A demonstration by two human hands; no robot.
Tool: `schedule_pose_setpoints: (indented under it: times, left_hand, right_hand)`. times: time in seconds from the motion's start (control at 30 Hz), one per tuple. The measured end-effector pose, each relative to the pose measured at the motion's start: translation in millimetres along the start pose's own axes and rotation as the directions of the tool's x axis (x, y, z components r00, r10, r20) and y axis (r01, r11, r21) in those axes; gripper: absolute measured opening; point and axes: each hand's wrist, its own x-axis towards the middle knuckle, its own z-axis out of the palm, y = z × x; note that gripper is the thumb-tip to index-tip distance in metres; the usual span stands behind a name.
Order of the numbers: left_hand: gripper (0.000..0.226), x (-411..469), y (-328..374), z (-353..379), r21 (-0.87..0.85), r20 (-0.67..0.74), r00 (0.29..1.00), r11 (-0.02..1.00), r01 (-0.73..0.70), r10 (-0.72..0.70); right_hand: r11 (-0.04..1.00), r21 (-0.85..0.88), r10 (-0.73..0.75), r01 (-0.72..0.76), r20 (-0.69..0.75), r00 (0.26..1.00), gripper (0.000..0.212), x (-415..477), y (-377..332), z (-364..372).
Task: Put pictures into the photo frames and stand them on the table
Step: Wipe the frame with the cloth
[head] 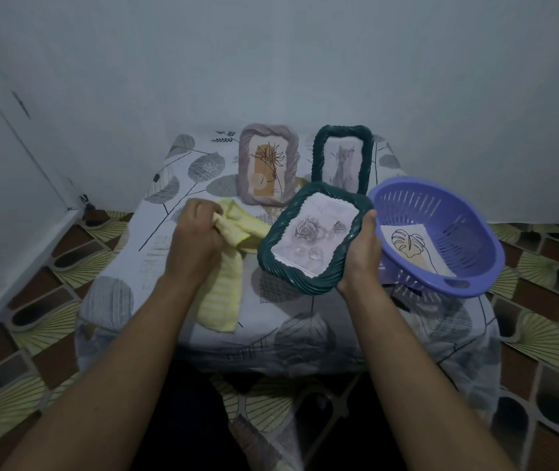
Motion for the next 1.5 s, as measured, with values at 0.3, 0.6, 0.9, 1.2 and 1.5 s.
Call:
schedule_pose_setpoints:
  times: [0.3, 0.6, 0.9, 1.2, 1.5]
  left_hand:
    - [0.041, -22.5, -21.2, 6.7, 0.163, 0.280, 0.946, 0.979, 0.121, -0.164]
    - [0.061, -36.3, -17.6, 4.7, 0.125, 0.540, 0.767, 0.935, 0.332, -0.345]
    - [0.053, -33.0, 36.5, 2.9, 0.098, 0.463, 0.866, 0.982, 0.164, -0.191]
    - [0.064, -37.0, 69.3, 4.2, -0.098, 0.660, 0.751, 0.994, 0.049, 0.028]
    - [0.056, -40.8, 93.7, 2.5, 0.052, 0.617, 0.781, 0.985, -0.162, 0.096]
  right_hand:
    - [0.998, -0.013, 0.057, -0.057, 0.017, 0.998, 0.046, -4.2, 21.2, 10.6]
    - [0.996, 0.025, 0.085, -0.087, 0.061, 0.994, 0.041, -4.9, 32.0, 11.3]
    - [0.991, -0.136, -0.017, 0.013, -0.028, 0.999, 0.036, -6.3, 32.7, 7.7]
    - [0.984, -0.171, -0.054, 0.049, -0.030, 0.998, 0.047, -11.3, 22.2, 7.7]
    - [0.980, -0.185, -0.082, 0.077, -0.018, 0.996, 0.044, -20.5, 12.0, 12.4]
